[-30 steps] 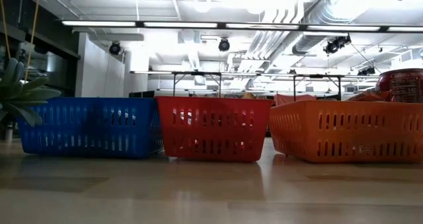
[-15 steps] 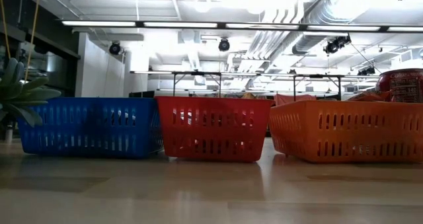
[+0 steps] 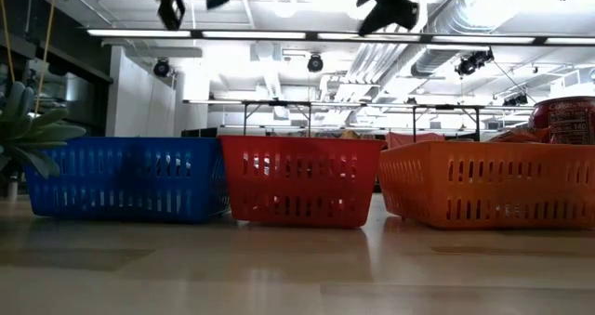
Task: Sort candy
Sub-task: Put the white candy pack into the blue bin
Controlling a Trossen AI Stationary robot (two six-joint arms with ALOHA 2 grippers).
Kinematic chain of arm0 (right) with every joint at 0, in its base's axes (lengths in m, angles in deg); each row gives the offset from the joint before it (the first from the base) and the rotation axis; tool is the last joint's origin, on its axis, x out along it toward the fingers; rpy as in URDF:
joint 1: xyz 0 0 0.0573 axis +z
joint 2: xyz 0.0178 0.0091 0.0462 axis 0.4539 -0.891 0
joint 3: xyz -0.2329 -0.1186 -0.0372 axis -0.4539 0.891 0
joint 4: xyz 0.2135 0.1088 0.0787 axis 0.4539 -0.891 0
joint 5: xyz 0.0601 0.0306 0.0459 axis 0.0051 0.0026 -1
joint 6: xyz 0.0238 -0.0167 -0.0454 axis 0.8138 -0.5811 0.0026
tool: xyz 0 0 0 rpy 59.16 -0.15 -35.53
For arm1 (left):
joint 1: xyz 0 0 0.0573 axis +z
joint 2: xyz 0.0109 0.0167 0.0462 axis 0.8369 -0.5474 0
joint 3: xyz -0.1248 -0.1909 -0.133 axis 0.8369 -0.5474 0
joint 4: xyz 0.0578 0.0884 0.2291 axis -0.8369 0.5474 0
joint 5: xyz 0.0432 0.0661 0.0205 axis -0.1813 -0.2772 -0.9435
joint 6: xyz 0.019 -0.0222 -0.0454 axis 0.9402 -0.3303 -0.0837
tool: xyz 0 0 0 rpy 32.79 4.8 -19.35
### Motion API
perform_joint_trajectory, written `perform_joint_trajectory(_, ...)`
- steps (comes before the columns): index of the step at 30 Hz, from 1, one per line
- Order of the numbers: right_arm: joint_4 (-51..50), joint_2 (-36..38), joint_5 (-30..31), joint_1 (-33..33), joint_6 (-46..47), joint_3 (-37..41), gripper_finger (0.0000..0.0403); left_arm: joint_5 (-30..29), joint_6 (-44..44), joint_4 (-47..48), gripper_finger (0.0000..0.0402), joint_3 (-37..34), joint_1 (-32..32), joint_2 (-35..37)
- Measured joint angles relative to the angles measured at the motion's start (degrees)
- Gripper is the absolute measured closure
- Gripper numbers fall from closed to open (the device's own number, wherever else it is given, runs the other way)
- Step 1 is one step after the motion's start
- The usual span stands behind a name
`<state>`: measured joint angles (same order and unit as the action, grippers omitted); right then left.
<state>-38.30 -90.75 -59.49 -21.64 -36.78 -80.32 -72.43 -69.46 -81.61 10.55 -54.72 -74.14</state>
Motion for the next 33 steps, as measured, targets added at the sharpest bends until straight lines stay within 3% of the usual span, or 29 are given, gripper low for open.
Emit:
perform_joint_trajectory(5, -4.0, -0.1, 0.0, 3.3, 0.1, 0.0, 0.0172, -4.7, -8.3, -3.0, 0.0401, -6.1, -4.7, 0.0)
perform_joint_trajectory(11, -8.5, -0.1, 3.4, 6.5, 0.0, 0.0, 0.0172, -9.9, -11.7, -1.6, 0.0401, -7.1, -12.7, -2.9)
perform_joint_trajectory(22, -12.7, 2.3, 4.0, 9.5, 2.5, 0.0, 0.0172, -15.9, -23.7, -0.8, 0.0401, -6.4, -28.3, -16.3)
perform_joint_trajectory(26, -14.1, 5.0, 4.5, 11.4, 5.6, 0.0, 0.0172, -16.6, -21.9, 0.4, 0.0401, -2.1, -31.3, -20.8)
perform_joint_trajectory(33, -16.1, 10.3, 12.5, 15.5, 10.9, 0.0, 0.0172, -16.7, -14.5, 11.1, 0.0401, 5.9, -31.4, -27.4)
